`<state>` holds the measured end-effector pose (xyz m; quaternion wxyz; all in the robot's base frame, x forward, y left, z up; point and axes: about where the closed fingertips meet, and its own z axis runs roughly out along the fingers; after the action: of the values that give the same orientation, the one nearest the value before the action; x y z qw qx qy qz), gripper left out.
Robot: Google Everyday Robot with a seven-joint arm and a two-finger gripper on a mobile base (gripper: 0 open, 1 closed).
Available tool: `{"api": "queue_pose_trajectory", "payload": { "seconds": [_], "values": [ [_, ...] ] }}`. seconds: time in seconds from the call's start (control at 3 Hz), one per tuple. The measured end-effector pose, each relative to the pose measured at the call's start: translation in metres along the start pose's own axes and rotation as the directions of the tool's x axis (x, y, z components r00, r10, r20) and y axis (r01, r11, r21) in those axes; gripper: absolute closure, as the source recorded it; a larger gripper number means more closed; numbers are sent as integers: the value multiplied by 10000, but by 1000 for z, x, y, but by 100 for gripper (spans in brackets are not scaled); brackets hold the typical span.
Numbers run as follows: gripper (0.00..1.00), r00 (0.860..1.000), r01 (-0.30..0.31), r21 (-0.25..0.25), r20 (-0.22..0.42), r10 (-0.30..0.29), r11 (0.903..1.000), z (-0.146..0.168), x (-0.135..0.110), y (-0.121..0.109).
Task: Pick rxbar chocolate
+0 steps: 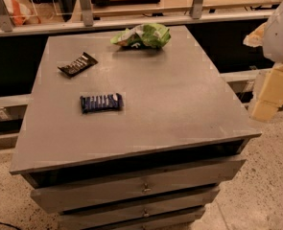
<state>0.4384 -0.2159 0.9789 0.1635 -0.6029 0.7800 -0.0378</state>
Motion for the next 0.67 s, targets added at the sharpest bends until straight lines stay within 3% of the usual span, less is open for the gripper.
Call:
{"api": "queue_pose_trajectory", "payload": {
  "seconds": [0.67],
  "values": [
    [0, 9994, -115, 23, 327, 115, 9999, 2, -7, -2]
  ]
}}
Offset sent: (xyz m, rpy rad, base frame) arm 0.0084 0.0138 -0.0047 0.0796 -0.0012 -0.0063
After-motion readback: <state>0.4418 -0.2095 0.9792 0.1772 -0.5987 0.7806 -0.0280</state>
